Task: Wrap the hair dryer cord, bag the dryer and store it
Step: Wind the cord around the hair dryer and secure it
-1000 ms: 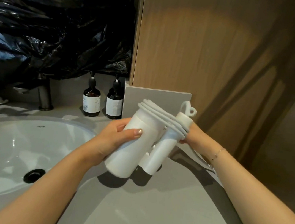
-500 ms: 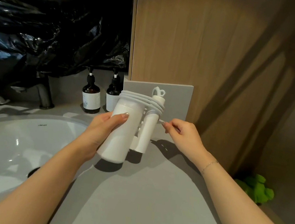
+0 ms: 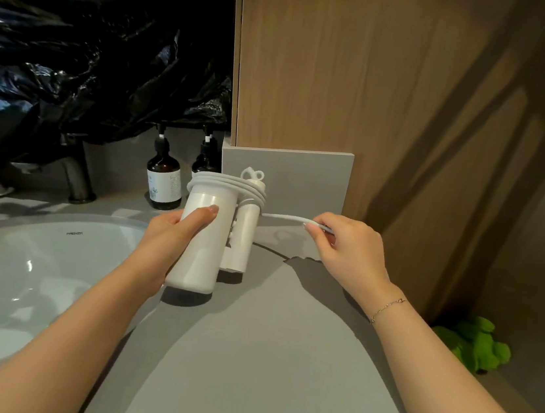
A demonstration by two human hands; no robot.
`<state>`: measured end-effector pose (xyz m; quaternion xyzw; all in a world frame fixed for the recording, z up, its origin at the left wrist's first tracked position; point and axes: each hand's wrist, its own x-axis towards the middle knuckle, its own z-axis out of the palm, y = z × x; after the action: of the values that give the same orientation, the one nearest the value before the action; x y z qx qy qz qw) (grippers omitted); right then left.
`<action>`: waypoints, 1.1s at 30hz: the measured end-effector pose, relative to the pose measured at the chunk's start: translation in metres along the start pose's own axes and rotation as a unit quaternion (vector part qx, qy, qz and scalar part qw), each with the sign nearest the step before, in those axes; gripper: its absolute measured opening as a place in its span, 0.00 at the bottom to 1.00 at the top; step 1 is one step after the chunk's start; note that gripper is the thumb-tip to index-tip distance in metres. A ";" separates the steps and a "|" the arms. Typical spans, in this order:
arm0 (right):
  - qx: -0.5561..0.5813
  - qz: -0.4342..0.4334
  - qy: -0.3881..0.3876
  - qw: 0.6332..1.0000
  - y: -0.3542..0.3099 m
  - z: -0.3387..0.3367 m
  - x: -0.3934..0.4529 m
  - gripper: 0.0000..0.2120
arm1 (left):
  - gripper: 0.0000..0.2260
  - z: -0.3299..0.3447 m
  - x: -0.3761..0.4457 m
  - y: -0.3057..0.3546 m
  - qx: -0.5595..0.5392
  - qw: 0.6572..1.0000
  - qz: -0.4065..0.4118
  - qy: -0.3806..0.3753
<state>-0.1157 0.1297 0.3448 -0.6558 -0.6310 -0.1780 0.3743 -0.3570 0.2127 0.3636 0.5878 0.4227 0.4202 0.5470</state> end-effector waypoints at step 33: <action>-0.248 -0.349 -0.207 0.880 -0.059 -0.122 0.026 0.04 | 0.12 0.021 -0.022 0.001 0.052 0.991 -0.009 -0.125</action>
<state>-0.1396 0.0561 0.4590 -0.4859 -0.8176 -0.3079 -0.0262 -0.3435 0.1854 0.3633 0.6598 0.3776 0.3158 0.5678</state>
